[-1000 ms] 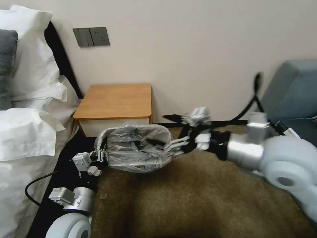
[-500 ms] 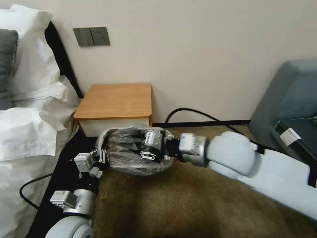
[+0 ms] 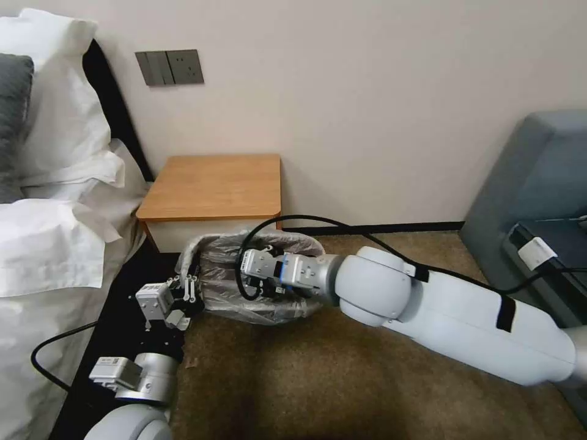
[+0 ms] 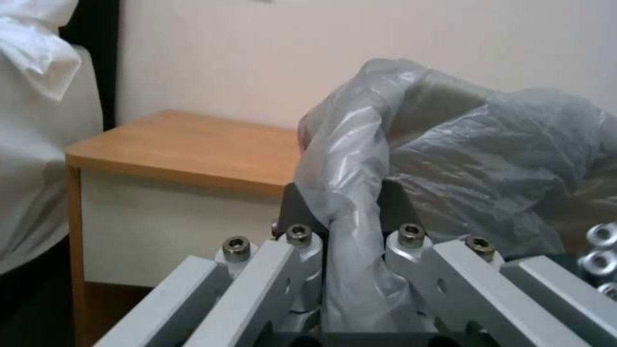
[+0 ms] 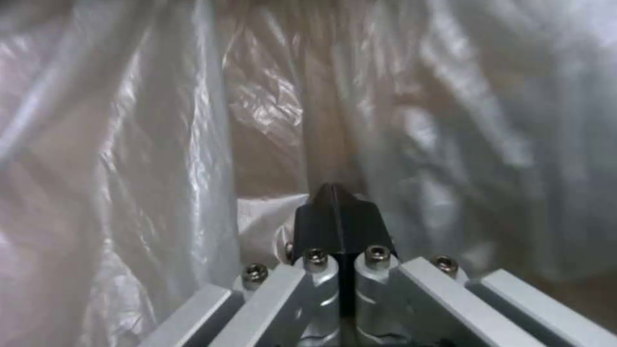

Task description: Pick up the garbage bag from the table and place it over the trash can.

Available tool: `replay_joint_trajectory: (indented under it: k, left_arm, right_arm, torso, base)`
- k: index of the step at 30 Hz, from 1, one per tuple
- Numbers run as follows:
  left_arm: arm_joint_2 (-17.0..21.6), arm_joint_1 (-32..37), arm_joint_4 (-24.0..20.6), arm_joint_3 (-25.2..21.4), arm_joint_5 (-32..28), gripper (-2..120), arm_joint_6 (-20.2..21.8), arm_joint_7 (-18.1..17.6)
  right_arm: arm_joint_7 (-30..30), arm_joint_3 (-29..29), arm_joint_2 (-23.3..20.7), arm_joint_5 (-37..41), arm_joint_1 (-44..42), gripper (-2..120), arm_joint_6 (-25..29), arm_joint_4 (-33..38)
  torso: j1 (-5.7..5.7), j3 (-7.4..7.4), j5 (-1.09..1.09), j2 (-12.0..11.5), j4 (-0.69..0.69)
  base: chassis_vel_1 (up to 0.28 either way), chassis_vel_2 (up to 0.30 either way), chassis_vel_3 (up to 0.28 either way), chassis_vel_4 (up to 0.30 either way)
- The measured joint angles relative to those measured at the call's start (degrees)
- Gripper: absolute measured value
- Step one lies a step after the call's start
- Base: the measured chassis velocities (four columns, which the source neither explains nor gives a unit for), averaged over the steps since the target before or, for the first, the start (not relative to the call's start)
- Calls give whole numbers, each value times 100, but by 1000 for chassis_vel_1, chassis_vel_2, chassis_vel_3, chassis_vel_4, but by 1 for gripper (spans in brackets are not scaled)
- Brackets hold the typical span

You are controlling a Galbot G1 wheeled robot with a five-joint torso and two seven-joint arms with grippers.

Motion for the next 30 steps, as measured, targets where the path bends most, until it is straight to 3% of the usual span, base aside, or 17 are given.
replay_joint_trajectory:
  k: [14,30]
  left_arm:
    - [-154,153,-149,68,252,8,-111,96]
    - [-232,351,-458,127,375,8,-91,132]
  right_arm:
    - [357,-477,257,22,189,0,-2,-697]
    - [910,-719,402,238,158,0,6,-918]
  torso:
    - [0,0,0,0,0]
    - [0,0,1,0,-1]
  base:
    - [0,0,0,0]
    - [0,0,0,0]
